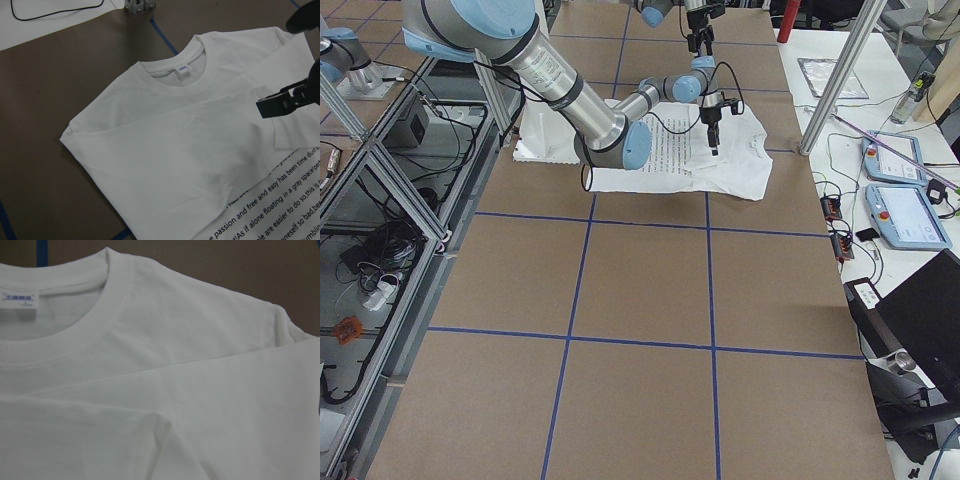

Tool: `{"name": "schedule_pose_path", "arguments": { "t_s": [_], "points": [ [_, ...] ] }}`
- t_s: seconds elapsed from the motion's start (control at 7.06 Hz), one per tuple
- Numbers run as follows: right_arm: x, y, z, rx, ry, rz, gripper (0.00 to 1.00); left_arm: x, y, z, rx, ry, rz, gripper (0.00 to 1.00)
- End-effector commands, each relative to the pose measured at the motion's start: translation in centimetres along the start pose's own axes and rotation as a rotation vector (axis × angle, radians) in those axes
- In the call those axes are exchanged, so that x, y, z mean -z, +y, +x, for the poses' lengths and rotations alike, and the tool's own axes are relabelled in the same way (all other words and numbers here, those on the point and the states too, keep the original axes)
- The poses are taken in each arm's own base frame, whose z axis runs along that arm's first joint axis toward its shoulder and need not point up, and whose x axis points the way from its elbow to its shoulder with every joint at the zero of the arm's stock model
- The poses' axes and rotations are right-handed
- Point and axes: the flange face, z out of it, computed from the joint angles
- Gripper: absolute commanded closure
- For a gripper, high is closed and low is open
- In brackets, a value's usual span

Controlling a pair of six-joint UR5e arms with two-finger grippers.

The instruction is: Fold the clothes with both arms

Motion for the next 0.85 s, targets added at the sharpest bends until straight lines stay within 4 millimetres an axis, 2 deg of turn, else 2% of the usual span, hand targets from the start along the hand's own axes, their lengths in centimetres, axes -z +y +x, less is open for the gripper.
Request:
{"name": "schedule_pose_path", "arguments": {
  "t_s": [0.0,0.28,0.71],
  "points": [
    [-1.4,0.8,0.0,0.011,0.048,-0.001,0.0,0.1,0.0,0.1,0.001,0.0,0.002,0.0],
    [-2.9,0.9,0.6,0.029,0.112,-0.005,0.0,0.1,0.0,0.2,0.001,0.0,0.003,0.0],
    [-3.1,0.3,2.0,0.155,0.237,-0.022,0.0,0.0,0.1,0.2,0.004,0.0,0.002,0.0]
  ]
}}
